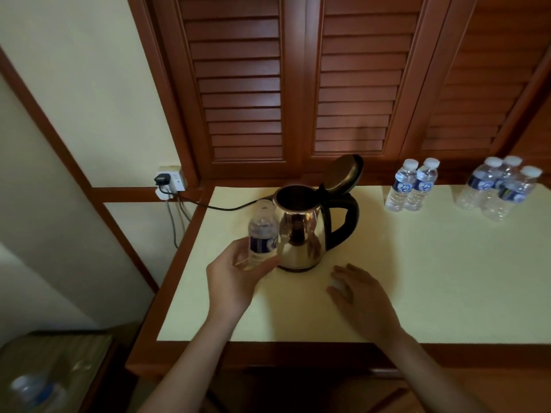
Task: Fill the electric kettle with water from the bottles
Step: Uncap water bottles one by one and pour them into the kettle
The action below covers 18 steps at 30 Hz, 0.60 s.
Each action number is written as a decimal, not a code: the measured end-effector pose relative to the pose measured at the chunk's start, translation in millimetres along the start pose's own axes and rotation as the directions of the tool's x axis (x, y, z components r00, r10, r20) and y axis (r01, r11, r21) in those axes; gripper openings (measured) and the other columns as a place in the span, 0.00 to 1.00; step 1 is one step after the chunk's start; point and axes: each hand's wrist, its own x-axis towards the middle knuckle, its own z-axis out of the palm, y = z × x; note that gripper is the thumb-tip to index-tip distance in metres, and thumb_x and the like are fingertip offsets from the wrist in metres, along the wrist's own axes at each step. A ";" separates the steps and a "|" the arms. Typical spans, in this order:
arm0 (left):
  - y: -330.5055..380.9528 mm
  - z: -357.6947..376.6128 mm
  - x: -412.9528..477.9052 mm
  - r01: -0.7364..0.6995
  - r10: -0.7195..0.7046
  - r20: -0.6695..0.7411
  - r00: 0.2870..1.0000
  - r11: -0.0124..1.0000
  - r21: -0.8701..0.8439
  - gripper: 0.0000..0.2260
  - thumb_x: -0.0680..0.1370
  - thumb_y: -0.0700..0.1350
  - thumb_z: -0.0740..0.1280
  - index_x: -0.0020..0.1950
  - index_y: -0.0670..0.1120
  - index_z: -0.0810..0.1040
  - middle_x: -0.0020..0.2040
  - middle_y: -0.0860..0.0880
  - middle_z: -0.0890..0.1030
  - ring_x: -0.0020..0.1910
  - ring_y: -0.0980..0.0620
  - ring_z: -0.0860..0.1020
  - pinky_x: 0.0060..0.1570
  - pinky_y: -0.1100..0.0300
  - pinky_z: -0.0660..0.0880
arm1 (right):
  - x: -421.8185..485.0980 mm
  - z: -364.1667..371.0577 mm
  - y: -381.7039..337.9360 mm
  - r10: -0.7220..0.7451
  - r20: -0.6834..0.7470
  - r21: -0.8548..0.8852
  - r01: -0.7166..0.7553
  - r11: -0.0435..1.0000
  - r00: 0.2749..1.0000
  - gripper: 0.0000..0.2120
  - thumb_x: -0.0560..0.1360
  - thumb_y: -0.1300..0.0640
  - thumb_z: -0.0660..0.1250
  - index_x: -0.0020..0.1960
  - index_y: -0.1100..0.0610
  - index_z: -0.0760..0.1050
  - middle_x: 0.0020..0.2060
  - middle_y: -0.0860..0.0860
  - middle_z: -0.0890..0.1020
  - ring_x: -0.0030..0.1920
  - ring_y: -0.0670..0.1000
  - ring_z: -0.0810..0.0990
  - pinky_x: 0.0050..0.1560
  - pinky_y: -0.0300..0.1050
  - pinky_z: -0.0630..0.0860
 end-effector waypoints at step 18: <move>31.6 -42.6 101.6 -0.312 0.312 0.070 0.948 0.854 0.417 0.20 0.64 0.52 0.84 0.53 0.53 0.84 0.45 0.58 0.86 0.43 0.60 0.82 0.43 0.62 0.78 | -1.7 -1.6 -1.0 0.048 -0.030 0.041 -0.047 0.998 0.998 0.20 0.77 0.46 0.67 0.66 0.52 0.77 0.64 0.46 0.79 0.70 0.47 0.69 0.67 0.37 0.60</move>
